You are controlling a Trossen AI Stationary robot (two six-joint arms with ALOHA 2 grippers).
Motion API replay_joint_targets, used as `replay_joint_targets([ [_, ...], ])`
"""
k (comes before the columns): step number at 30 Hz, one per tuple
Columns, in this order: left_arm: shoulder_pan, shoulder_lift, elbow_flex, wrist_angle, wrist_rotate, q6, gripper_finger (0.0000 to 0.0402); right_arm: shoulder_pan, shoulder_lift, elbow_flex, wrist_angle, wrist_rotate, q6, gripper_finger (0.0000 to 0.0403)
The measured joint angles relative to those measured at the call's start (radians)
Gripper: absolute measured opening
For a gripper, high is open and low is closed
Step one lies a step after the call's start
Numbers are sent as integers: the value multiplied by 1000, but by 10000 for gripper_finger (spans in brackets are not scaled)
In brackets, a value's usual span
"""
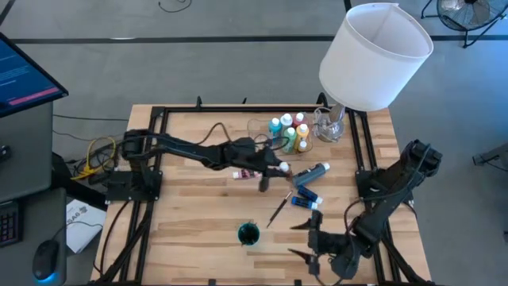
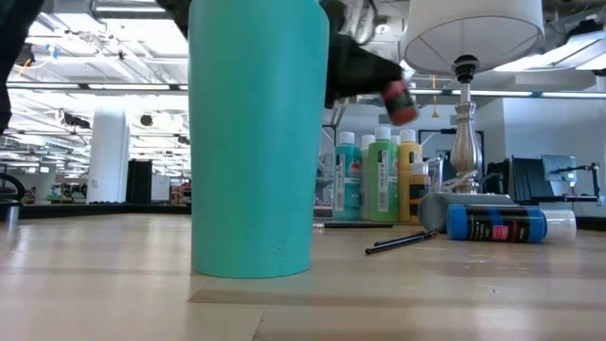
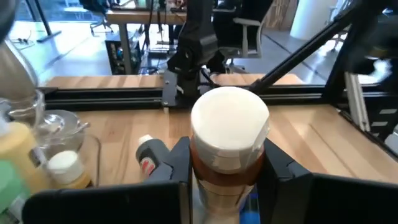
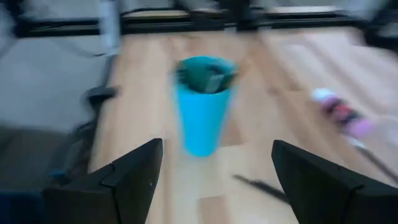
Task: Pick & Place Paint Supplies
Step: Put the small orange paint bottle into the transparent bin
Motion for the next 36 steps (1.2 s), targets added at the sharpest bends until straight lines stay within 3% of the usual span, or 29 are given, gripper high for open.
replay_joint_targets([
  [7, 40, 67, 121, -16, -107, 33, 53, -14, -112, -258, 315, -117, -198, 297],
  [12, 91, 66, 139, -38, -113, 13, 53, -17, -240, -571, 830, -230, -399, 297],
  [14, 101, 74, 140, -38, -114, 20, 53, -18, -246, -655, 1053, -316, -506, 297],
  [16, 105, 80, 140, -49, -115, 31, 53, -16, -241, -689, 1150, -373, -573, 297],
  [20, 106, 133, 194, -107, -162, 79, 53, -29, -226, -693, 1157, -373, -601, 297],
  [25, 88, 254, 344, -221, -278, 193, 53, -73, -214, -692, 1151, -373, -597, 297],
  [31, 79, 269, 381, -259, -392, 211, 53, -87, -214, -692, 1134, -372, -597, 297],
  [36, 85, 269, 380, -260, -368, 159, 53, -45, -214, -692, 1120, -372, -626, 297],
])
